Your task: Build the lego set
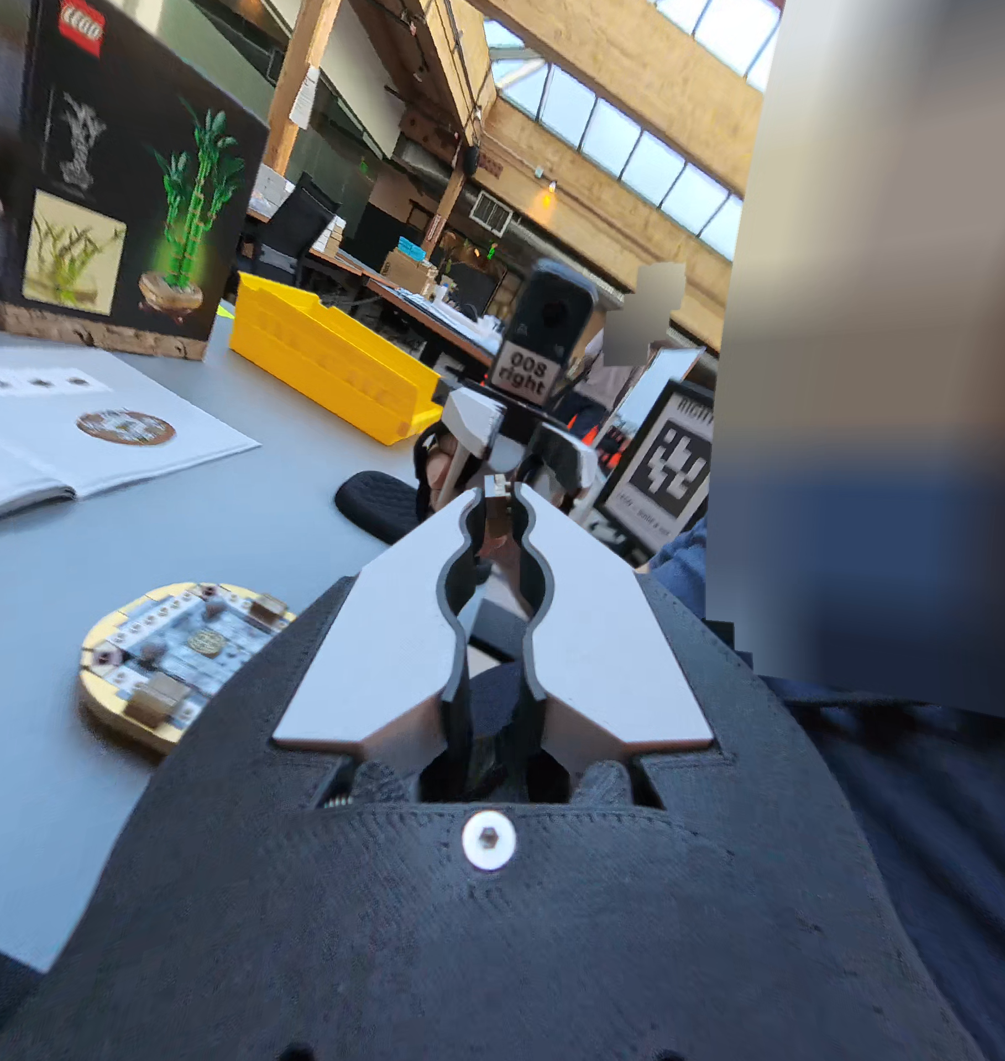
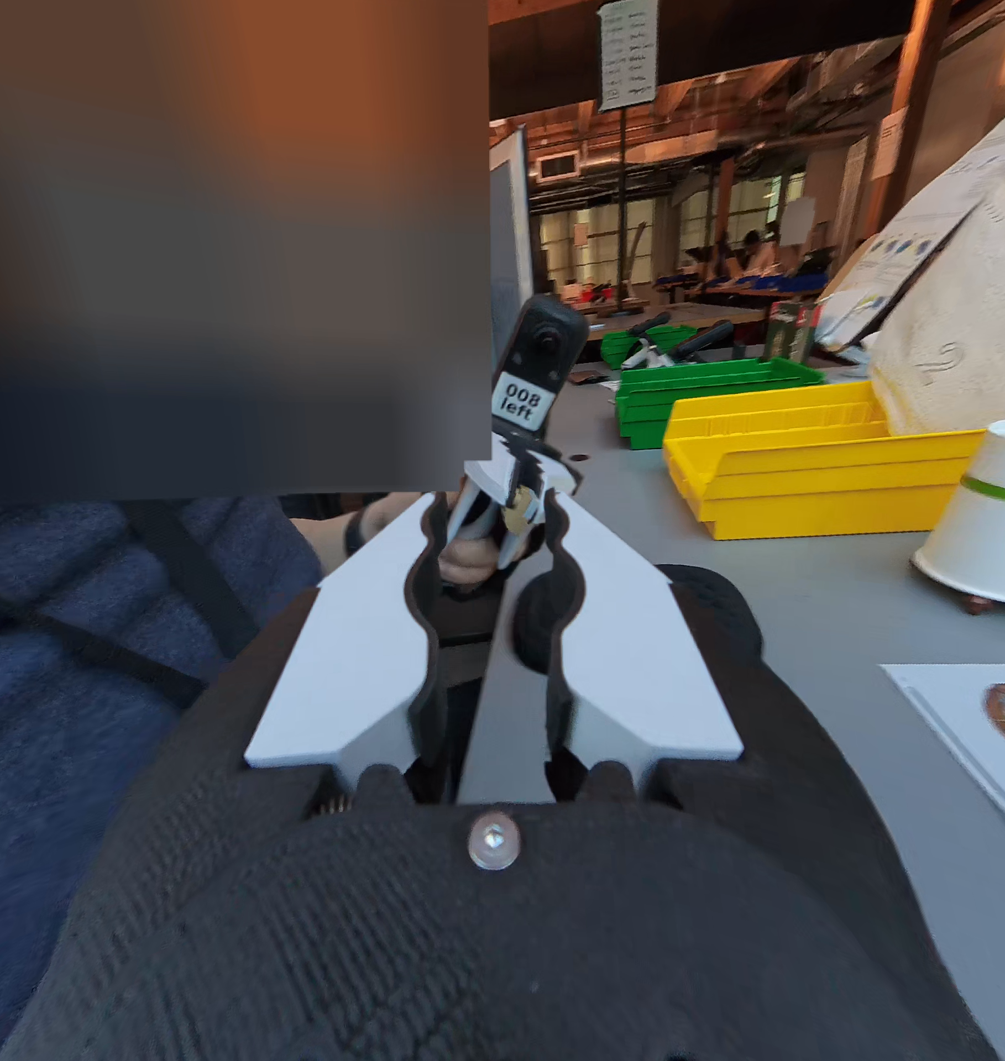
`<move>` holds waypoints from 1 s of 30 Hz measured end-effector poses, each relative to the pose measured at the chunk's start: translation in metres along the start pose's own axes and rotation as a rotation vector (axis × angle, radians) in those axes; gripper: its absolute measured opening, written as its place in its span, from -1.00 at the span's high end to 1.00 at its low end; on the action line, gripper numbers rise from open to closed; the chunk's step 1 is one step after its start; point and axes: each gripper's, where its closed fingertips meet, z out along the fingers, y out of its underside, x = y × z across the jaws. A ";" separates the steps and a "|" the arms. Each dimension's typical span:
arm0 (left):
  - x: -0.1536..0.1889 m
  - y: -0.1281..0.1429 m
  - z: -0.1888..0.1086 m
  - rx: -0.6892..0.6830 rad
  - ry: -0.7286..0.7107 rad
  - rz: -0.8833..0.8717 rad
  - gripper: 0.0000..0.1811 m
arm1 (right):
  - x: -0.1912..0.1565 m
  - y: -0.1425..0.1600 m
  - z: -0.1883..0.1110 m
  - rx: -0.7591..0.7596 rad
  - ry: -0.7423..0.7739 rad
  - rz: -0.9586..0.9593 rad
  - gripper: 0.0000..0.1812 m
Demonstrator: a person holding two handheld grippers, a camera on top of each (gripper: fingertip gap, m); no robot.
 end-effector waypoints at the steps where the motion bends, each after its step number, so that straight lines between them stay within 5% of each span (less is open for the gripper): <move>1: -0.003 -0.002 -0.001 0.025 0.016 -0.072 0.93 | 0.004 0.000 0.000 -0.001 0.061 -0.078 0.61; 6: -0.007 0.010 0.003 -0.008 0.078 -0.308 0.93 | 0.008 0.012 0.008 -0.145 0.224 -0.431 0.58; 11: -0.005 0.013 0.006 -0.030 0.111 -0.364 0.93 | 0.012 0.035 0.011 -0.270 0.190 -0.398 0.83; 18: -0.004 0.013 0.004 -0.004 0.132 -0.361 0.77 | 0.018 0.031 0.011 -0.234 0.268 -0.419 0.83; 30: -0.009 0.019 -0.003 -0.062 0.033 -0.199 0.92 | 0.017 0.042 0.014 -0.262 0.279 -0.423 0.83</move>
